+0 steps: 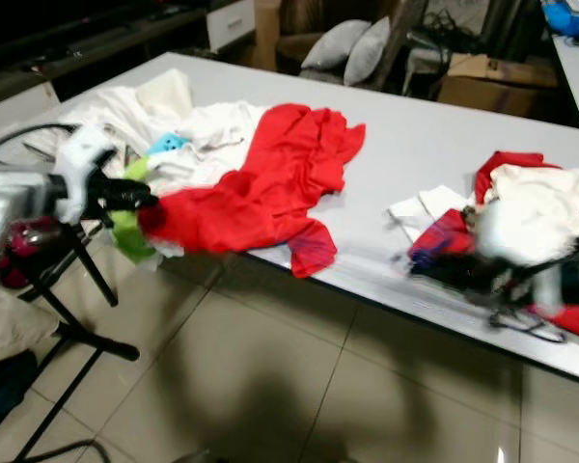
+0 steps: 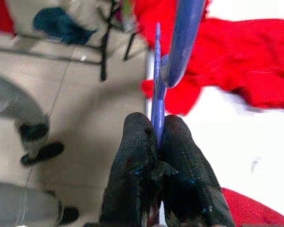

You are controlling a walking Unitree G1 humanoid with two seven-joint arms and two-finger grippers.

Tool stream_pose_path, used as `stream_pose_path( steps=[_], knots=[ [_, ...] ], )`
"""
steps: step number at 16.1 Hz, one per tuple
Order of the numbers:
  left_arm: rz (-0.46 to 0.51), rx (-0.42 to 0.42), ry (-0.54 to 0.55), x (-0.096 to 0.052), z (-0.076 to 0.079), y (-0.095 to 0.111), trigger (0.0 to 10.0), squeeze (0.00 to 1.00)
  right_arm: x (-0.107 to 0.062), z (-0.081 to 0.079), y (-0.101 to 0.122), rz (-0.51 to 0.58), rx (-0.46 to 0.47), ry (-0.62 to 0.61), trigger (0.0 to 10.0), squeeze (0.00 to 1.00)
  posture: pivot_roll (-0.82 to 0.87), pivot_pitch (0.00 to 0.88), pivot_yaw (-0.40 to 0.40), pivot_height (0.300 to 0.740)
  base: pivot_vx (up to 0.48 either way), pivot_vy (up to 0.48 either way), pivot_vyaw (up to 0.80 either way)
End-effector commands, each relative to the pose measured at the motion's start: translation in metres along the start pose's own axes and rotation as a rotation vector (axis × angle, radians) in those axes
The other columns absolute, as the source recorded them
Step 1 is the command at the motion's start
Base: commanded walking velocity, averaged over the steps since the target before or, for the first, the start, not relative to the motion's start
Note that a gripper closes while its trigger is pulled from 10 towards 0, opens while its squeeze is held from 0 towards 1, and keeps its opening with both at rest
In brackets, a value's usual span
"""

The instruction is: Hang hanger

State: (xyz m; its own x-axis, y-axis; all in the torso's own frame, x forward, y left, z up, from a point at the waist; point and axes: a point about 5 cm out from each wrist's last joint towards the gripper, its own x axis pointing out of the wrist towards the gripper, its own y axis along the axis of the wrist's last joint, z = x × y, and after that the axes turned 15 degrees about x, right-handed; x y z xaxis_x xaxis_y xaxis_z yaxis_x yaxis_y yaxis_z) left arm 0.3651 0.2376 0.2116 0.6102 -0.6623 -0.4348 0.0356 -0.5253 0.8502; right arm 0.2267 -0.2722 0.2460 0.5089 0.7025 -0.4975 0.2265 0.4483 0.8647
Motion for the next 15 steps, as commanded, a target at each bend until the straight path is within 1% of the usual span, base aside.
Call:
stream_pose_path(
  steps=[1,2,3,4,5,6,7,8,9,10,11,12,13,14,15],
  knots=[
    [0.101,0.005,-0.024,-0.012,-0.004,0.014,10.0,1.00,-0.009,0.000,0.004,0.023,0.016,-0.023,10.0,0.00,-0.12,0.000,0.087,0.740,0.000,0.000,0.00],
    [0.062,0.038,-0.079,-0.022,-0.001,0.007,10.0,0.82,-0.014,0.003,0.000,0.026,0.035,-0.095,10.0,0.00,-0.12,0.000,0.087,0.740,0.000,0.000,0.00],
    [-0.025,0.086,-0.083,-0.027,0.000,-0.003,10.0,0.45,-0.013,0.007,-0.001,0.049,0.059,-0.181,10.0,0.00,-0.12,0.000,0.087,0.740,0.000,0.000,0.00],
    [-0.024,0.080,-0.037,-0.027,-0.002,-0.003,10.0,0.00,-0.011,0.010,-0.001,0.075,0.061,-0.237,10.0,0.00,-0.12,0.000,0.087,0.740,0.000,0.000,0.00],
    [0.140,-0.042,0.165,-0.018,-0.012,0.011,10.0,0.00,0.000,0.018,0.001,0.180,0.143,-0.406,10.0,0.00,-0.12,0.000,0.074,0.740,0.000,0.000,0.00],
    [0.292,-0.135,0.319,-0.007,-0.013,0.024,10.0,0.00,0.014,0.019,-0.002,0.244,0.234,-0.495,10.0,0.00,-0.12,0.000,0.073,0.740,0.000,0.000,0.00],
    [0.388,-0.186,0.388,0.006,-0.002,0.032,10.0,0.00,0.027,0.016,-0.003,0.303,0.271,-0.550,10.0,0.00,-0.12,0.000,0.065,0.740,0.000,0.000,0.00],
    [0.429,-0.189,0.395,0.017,0.014,0.035,10.0,0.00,0.038,0.011,-0.007,0.320,0.297,-0.599,10.0,0.00,-0.12,0.000,0.062,0.740,0.000,0.000,0.00],
    [0.417,-0.117,0.398,0.038,0.044,0.034,10.0,0.00,0.051,0.007,-0.013,0.351,0.329,-0.726,10.0,0.00,-0.12,0.000,0.059,0.740,0.000,0.000,-0.63],
    [0.411,-0.113,0.383,0.047,0.059,0.032,10.0,0.00,0.056,0.004,-0.017,0.342,0.335,-0.753,10.0,0.00,-0.12,0.000,0.059,0.740,0.000,0.000,-0.73],
    [0.385,-0.100,0.394,0.056,0.071,0.027,10.0,0.00,0.063,-0.001,-0.018,0.294,0.258,-0.789,10.0,0.00,-0.13,0.000,0.062,0.740,0.000,0.000,-0.76],
    [0.369,-0.117,0.392,0.065,0.085,0.019,10.0,0.00,0.073,-0.011,-0.019,0.256,0.203,-0.770,10.0,0.00,-0.13,0.000,0.064,0.740,0.000,0.000,-0.77],
    [0.330,-0.119,0.403,0.075,0.098,0.008,10.0,0.00,0.085,-0.018,-0.022,0.207,0.116,-0.761,10.0,0.00,-0.13,0.000,0.050,0.740,0.000,0.000,-0.79],
    [0.310,-0.132,0.411,0.078,0.104,0.002,10.0,0.00,0.091,-0.022,-0.025,0.203,0.122,-0.751,10.0,0.00,-0.13,0.000,0.049,0.740,0.000,0.000,-0.78],
    [0.289,-0.137,0.450,0.078,0.112,-0.002,10.0,0.00,0.098,-0.027,-0.026,0.241,0.172,-0.765,10.0,0.00,-0.13,0.000,0.046,0.740,0.000,0.000,-0.77]
  ],
)
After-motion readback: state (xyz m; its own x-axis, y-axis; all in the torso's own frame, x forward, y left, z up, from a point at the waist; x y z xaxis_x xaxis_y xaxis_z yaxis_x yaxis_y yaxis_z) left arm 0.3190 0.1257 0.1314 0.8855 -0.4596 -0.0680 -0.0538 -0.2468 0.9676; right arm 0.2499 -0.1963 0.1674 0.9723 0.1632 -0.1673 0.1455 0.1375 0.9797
